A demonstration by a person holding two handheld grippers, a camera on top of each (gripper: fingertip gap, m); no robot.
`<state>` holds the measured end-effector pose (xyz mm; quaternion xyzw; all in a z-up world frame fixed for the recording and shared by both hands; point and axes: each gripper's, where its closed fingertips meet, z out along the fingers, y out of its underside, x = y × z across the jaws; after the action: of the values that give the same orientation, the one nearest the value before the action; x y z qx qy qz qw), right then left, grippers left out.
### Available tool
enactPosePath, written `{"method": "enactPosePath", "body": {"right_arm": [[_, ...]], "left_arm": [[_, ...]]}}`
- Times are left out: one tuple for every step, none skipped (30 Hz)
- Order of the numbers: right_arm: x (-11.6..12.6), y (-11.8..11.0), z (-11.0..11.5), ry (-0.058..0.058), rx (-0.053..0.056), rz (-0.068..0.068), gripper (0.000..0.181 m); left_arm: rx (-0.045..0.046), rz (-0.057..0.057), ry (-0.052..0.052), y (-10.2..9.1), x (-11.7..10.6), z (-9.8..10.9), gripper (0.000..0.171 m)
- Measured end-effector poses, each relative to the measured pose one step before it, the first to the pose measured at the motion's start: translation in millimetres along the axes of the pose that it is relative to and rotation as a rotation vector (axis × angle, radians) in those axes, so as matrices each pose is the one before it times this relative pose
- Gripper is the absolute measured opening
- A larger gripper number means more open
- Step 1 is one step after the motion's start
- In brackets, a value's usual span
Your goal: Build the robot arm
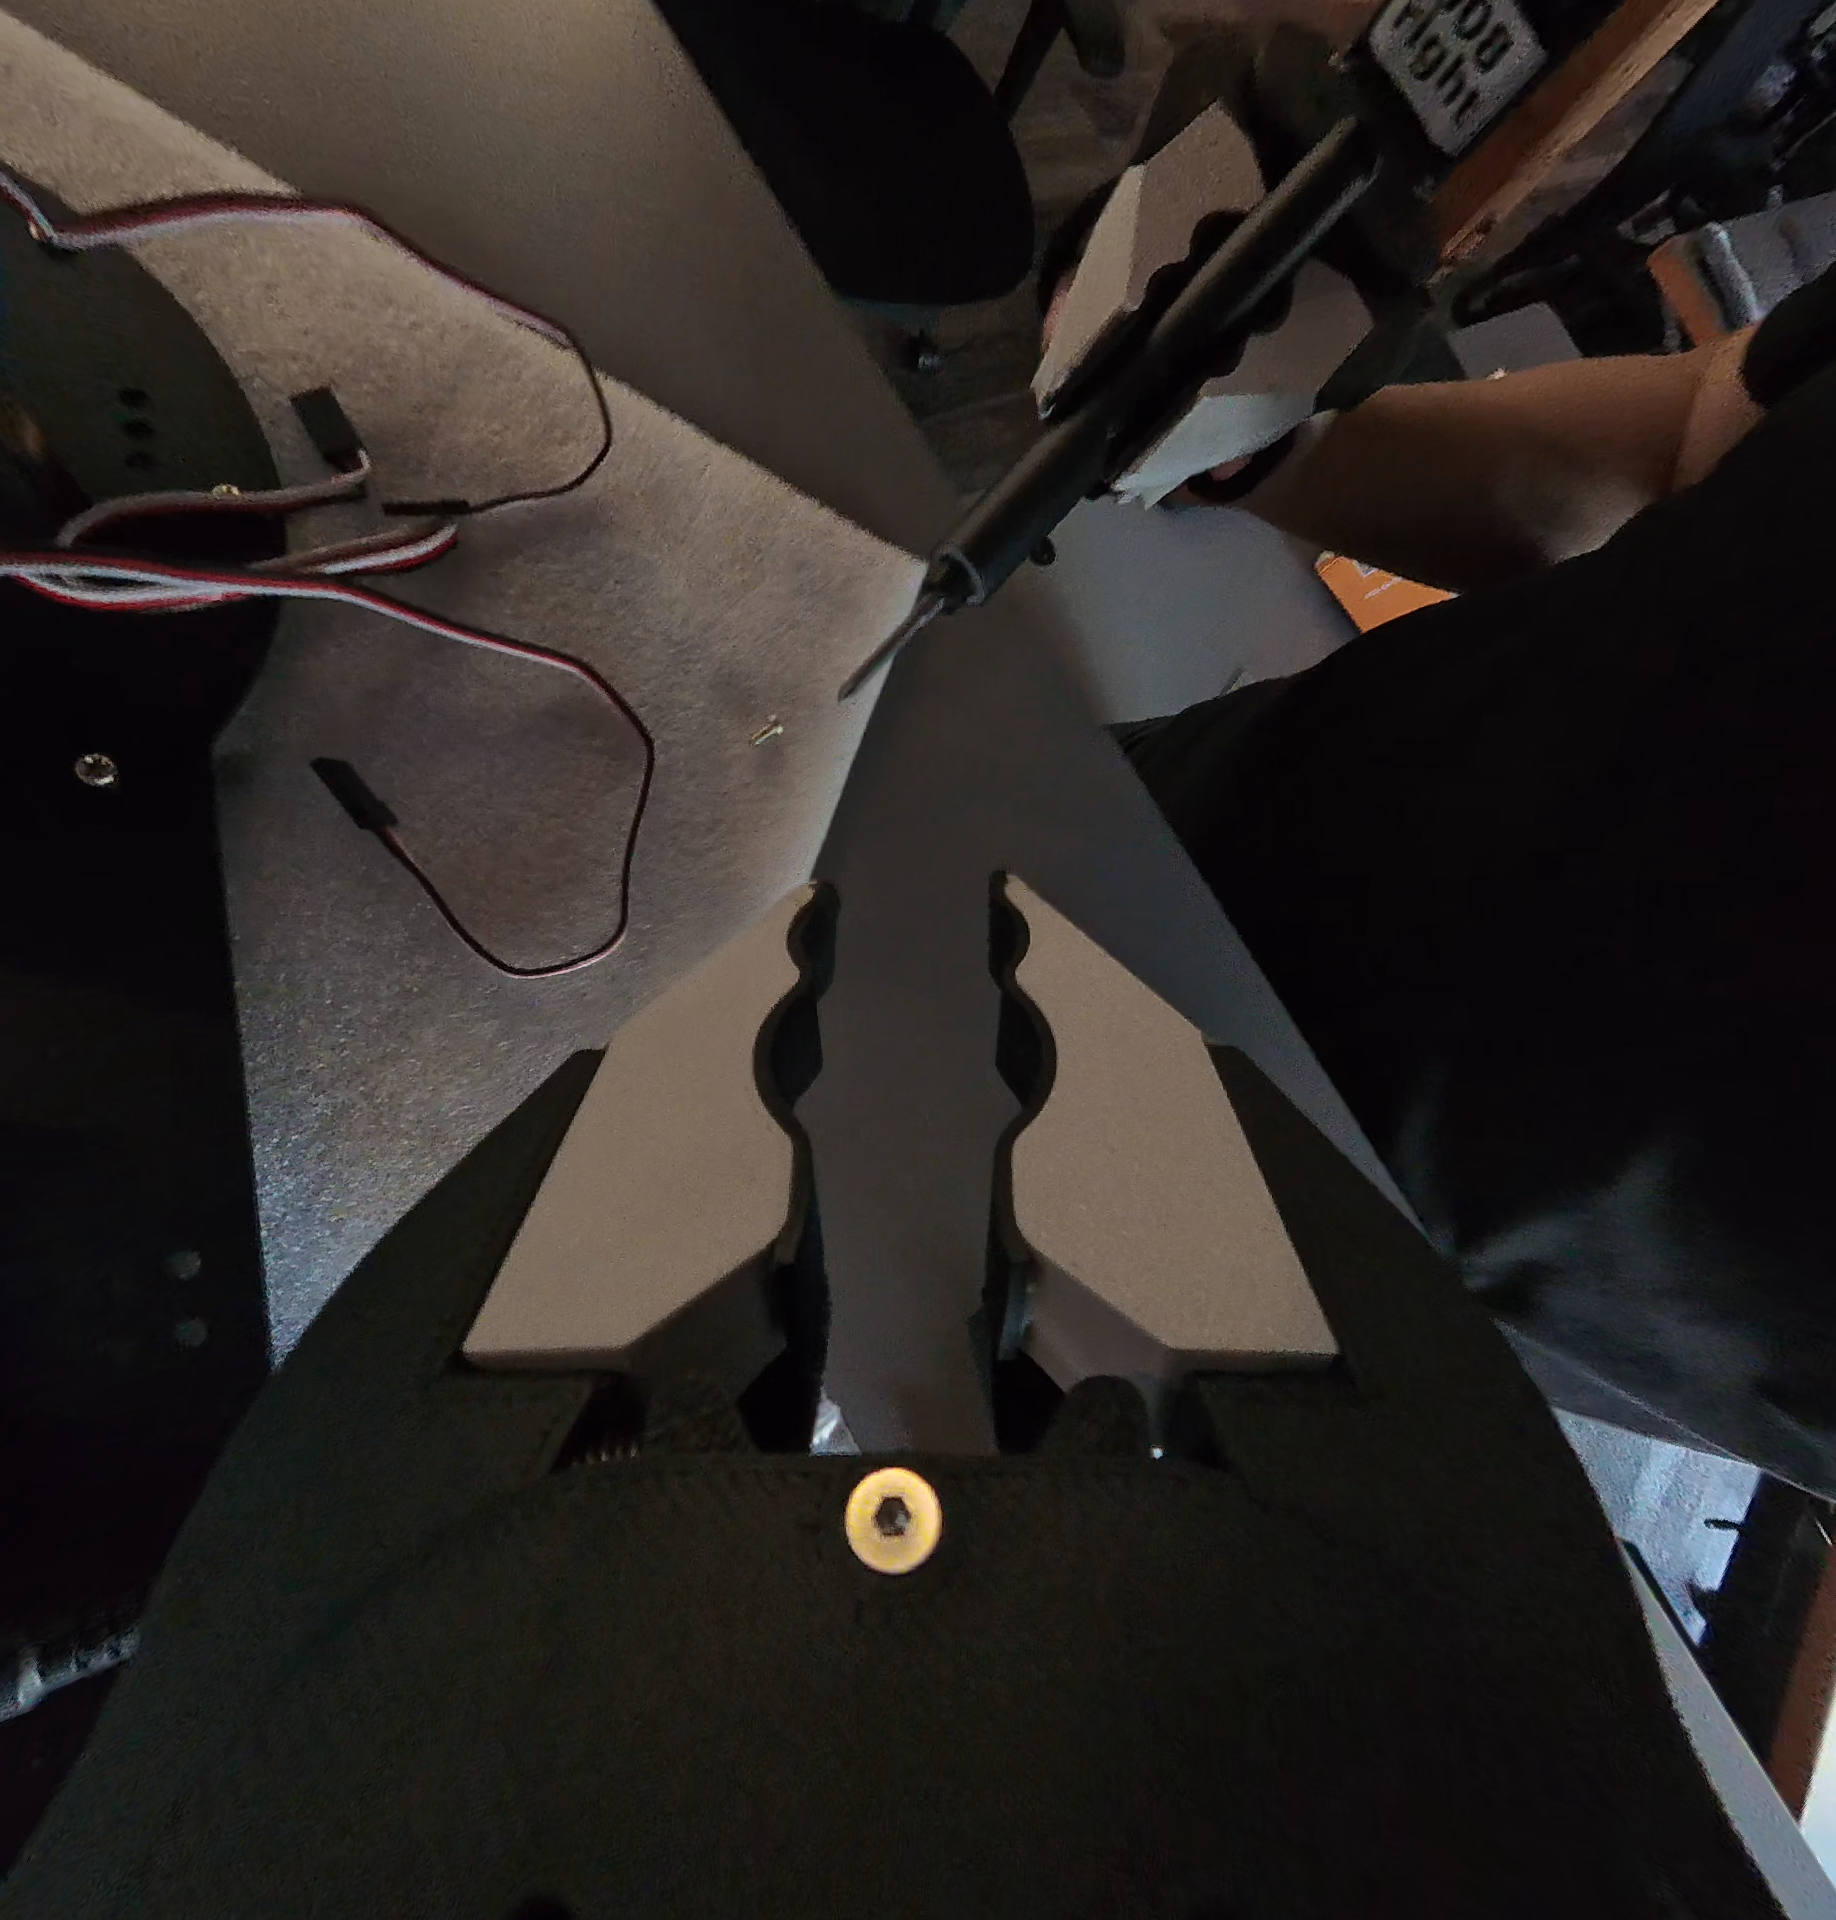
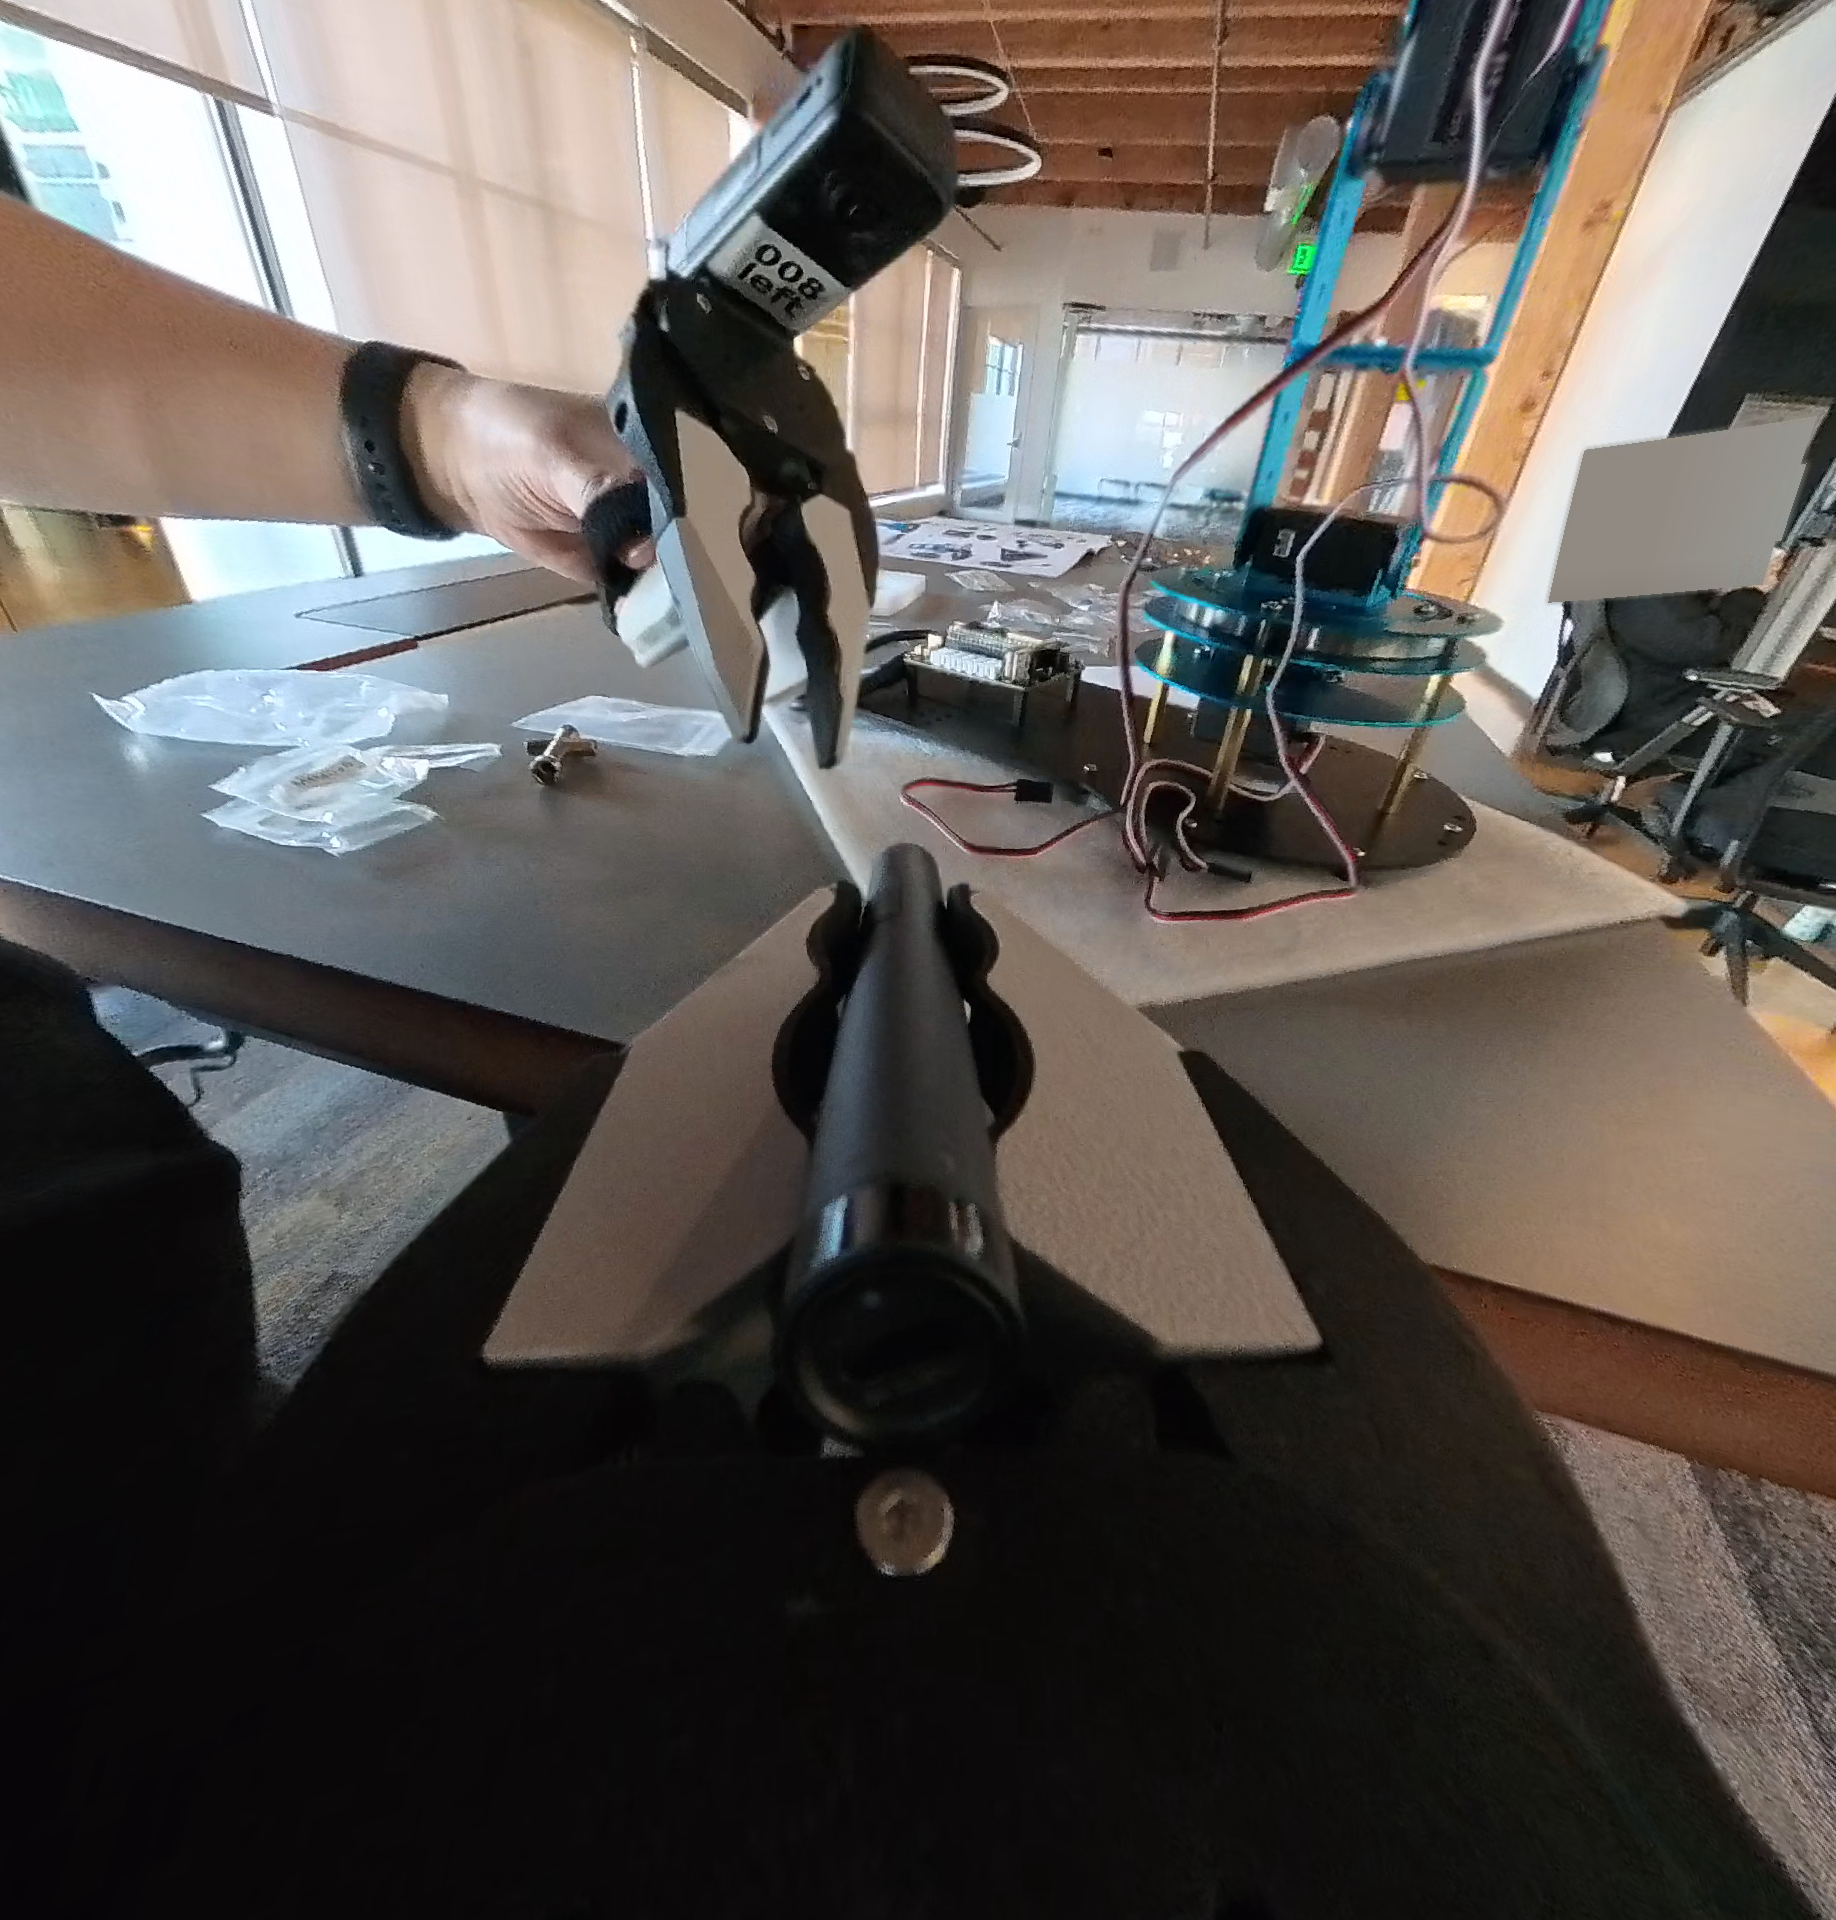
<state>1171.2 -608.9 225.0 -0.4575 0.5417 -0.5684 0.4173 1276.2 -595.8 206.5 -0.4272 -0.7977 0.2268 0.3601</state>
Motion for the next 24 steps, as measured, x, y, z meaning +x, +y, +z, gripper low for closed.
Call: {"method": "enactPosePath", "body": {"right_arm": [[0.82,1.38,0.41,0.0054,0.0023,-0.0004,0.017],[0.25,1.86,0.50,-0.0026,-0.0042,0.0063,0.017],[1.19,1.17,0.26,0.0029,-0.0015,0.0027,0.017],[1.53,0.73,0.30,0.0057,0.0001,-0.0004,0.017],[0.60,0.92,0.41,-0.0025,-0.0032,0.0044,0.017],[0.61,0.88,0.47,-0.0008,-0.0017,0.0047,0.017],[1.09,0.67,0.36,0.0033,0.0005,0.0026,0.017],[0.07,0.57,0.60,-0.0036,0.0005,0.0054,0.017],[0.05,0.68,0.78,-0.0037,-0.0003,0.0077,0.017],[0.56,0.73,0.80,0.0020,0.0006,0.0033,0.017],[0.26,0.84,0.86,-0.0008,-0.0016,0.0028,0.017],[-0.05,0.79,0.92,-0.0019,-0.0029,0.0017,0.017],[0.62,0.72,0.83,0.0035,-0.0031,-0.0013,0.017],[0.47,0.80,0.67,0.0009,-0.0037,0.0005,0.017],[-0.34,0.75,0.77,-0.0045,-0.0026,0.0027,0.017],[-0.16,0.55,0.60,-0.0030,-0.0018,0.0024,0.017],[0.54,0.31,0.41,0.0026,0.0006,0.0006,0.017],[0.04,0.23,0.31,-0.0023,0.0005,0.0042,0.017],[0.53,-0.11,0.09,0.0004,0.0023,0.0066,0.017],[0.62,-0.30,0.13,0.0021,0.0022,0.0057,0.017],[-0.02,-1.12,-0.16,-0.0003,0.0045,0.0029,0.017],[-0.76,-2.81,-0.27,-0.0044,0.0095,0.0037,0.017],[-0.97,-3.95,-0.30,-0.0067,0.0111,0.0055,0.017],[-0.68,-4.11,0.12,-0.0058,0.0064,0.0093,0.017]], "left_arm": [[-0.01501,-0.0045,-0.0018,3.35,-2.39,2.41,0.025],[-0.00977,-0.0042,0.0027,2.33,-1.35,1.91,0.025],[-0.00305,-0.0037,0.0027,1.33,-0.94,1.48,0.025],[-0.00041,-0.0032,0.0019,0.69,-0.60,0.83,0.025],[-0.00071,-0.0023,0.0009,0.57,-0.60,0.33,0.025],[-0.00185,-0.0009,-0.0019,0.58,-0.89,0.05,0.026],[-0.00125,0.0002,-0.0019,0.53,-0.77,-0.12,0.027],[-0.00069,-0.0006,-0.0001,0.33,-0.62,-0.35,0.027],[-0.00105,-0.0026,0.0021,0.39,-0.42,-0.24,0.027],[-0.00037,-0.0036,0.0022,0.24,-0.42,-0.19,0.027],[0.00112,-0.0024,0.0013,0.01,-0.38,-0.23,0.027],[0.00242,-0.0007,0.0024,-0.24,0.06,-0.13,0.027],[0.00094,-0.0002,0.0041,-0.08,0.43,-0.08,0.027],[-0.00145,0.0003,0.0035,0.22,0.34,0.11,0.027],[-0.00251,0.0013,0.0012,0.37,0.19,0.18,0.027],[-0.00277,0.0016,-0.0004,0.58,-0.05,0.15,0.027],[-0.00118,0.0011,0.0013,0.30,0.14,0.26,0.027],[0.00051,-0.0001,0.0028,0.10,0.41,0.02,0.026],[0.00226,-0.0005,0.0012,-0.33,0.08,-0.06,0.025],[0.00442,0.0001,-0.0001,-0.68,0.12,-0.46,0.025],[0.00525,0.0007,0.0001,-0.99,0.12,-0.67,0.025],[0.00574,0.0015,-0.0023,-1.22,-0.07,-0.98,0.025],[0.00859,0.0030,-0.0042,-1.81,0.02,-1.39,0.025],[0.01067,0.0037,-0.0020,-2.26,0.68,-1.93,0.025]]}}
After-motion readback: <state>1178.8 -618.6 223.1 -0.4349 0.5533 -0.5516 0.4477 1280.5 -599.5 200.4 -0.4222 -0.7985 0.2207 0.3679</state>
